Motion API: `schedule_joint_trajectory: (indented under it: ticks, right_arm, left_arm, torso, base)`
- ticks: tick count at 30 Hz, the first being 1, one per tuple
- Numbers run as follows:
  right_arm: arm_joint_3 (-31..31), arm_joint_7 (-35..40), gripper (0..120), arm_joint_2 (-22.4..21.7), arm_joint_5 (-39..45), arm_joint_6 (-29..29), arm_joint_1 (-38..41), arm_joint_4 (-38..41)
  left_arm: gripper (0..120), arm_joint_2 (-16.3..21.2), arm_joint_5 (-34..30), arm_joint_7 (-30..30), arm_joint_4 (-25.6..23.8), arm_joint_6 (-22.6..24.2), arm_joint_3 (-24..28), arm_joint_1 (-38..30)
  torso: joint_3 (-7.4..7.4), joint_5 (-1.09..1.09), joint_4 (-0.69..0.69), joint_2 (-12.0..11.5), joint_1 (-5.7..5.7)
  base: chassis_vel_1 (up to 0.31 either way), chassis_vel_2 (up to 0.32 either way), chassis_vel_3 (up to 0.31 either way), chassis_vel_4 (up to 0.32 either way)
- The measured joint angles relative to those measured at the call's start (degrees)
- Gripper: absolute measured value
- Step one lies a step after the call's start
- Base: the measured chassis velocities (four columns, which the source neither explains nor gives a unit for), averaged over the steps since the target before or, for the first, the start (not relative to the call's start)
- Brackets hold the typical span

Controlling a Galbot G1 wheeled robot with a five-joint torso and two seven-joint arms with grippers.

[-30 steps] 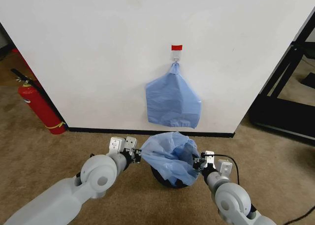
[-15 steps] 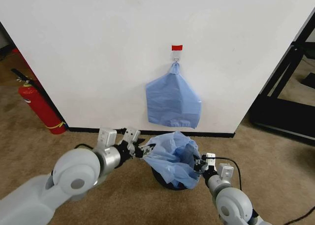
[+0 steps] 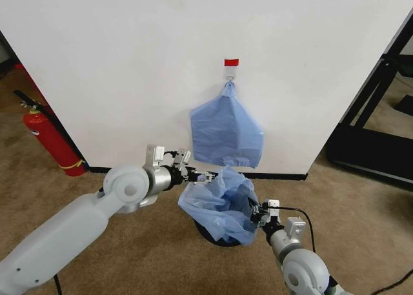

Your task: Pick up the garbage bag from the wall and place it over the trash bin.

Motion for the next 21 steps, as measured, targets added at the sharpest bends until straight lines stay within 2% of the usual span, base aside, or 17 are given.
schedule_joint_trajectory:
  ticks: [4,10,12,14,16,21]
  right_arm:
    - [0.0,0.19,0,0.0,0.05,-0.34,0.01,0.16]
    - [0.01,0.34,0,-0.08,0.67,-0.63,0.0,0.55]
    - [0.05,0.43,0,-0.15,0.86,-0.72,-0.12,0.87]
    - [0.21,0.61,0,-0.33,1.15,-0.94,-0.39,1.39]
    - [0.24,0.67,0,-0.37,1.17,-0.98,-0.46,1.47]
    - [0.53,1.03,0,-0.64,1.61,-1.11,-0.59,1.51]
  left_arm:
    - [100,0.55,0.0,-0.74,0.07,0.19,-0.17,0.82]
    - [90,0.07,2.07,-0.89,1.56,0.28,0.45,1.52]
    - [82,-0.33,2.92,-0.6,2.38,0.29,1.12,1.33]
    - [69,-0.93,3.52,-0.16,3.47,0.29,2.11,0.88]
    - [68,-1.09,3.64,-0.07,3.74,0.29,2.33,0.83]
    - [47,-1.71,4.08,0.0,4.42,0.29,2.64,0.96]
  torso:
    - [0.0,0.0,0.01,0.0,0.0]
    - [-0.01,0.01,0.01,0.0,0.0]
    - [-0.01,0.0,0.01,0.0,0.0]
    - [-0.01,0.0,0.0,0.0,0.0]
    - [-0.01,0.0,0.0,0.0,0.0]
    - [-0.01,0.0,0.0,0.0,0.0]
  base:
    - [0.0,0.0,0.0,0.0]
    - [0.0,0.0,0.0,0.0]
    - [0.0,0.0,0.0,0.0]
    - [0.0,0.0,0.0,0.0]
    - [0.0,0.0,0.0,0.0]
    - [0.0,0.0,0.0,0.0]
